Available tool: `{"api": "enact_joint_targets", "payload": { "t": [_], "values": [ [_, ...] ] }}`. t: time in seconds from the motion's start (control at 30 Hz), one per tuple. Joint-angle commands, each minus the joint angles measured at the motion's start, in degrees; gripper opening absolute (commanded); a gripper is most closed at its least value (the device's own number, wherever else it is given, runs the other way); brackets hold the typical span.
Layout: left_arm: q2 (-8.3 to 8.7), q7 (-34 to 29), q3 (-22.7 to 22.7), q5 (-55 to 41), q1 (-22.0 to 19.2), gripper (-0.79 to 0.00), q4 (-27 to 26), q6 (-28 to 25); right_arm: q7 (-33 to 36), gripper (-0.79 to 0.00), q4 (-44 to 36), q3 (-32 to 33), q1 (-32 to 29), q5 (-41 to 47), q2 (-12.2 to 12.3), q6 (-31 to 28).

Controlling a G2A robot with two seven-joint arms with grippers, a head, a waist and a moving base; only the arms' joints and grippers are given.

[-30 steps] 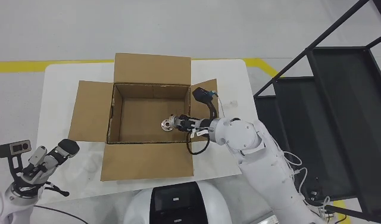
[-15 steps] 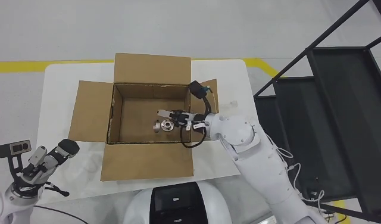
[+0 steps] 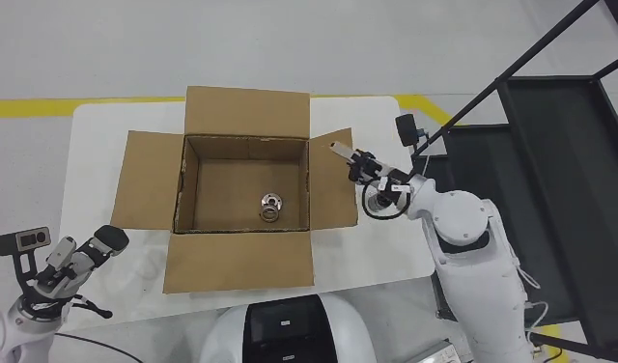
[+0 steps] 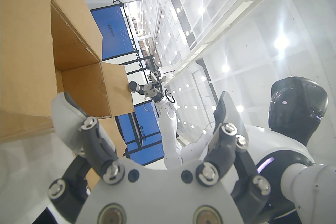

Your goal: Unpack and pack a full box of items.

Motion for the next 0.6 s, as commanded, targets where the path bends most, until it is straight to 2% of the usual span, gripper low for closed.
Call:
{"api": "enact_joint_targets", "payload": {
  "t": [0.0,0.13,0.37,0.57],
  "values": [
    [0.0,0.0,0.0,0.0,0.0,0.0,0.0,0.0,-0.42,0.0,-0.31,1.98,-1.07,0.17,0.2,0.28],
    [0.0,0.0,0.0,0.0,0.0,0.0,0.0,0.0,-0.34,0.0,-0.28,4.32,-2.93,-1.13,0.68,1.58],
    [0.0,0.0,0.0,0.0,0.0,0.0,0.0,0.0,-1.73,0.0,3.62,4.38,-3.87,-3.83,1.13,5.49],
    [0.0,0.0,0.0,0.0,0.0,0.0,0.0,0.0,-3.17,0.0,7.23,3.62,-4.03,-10.56,1.69,10.77]
  ]
}}
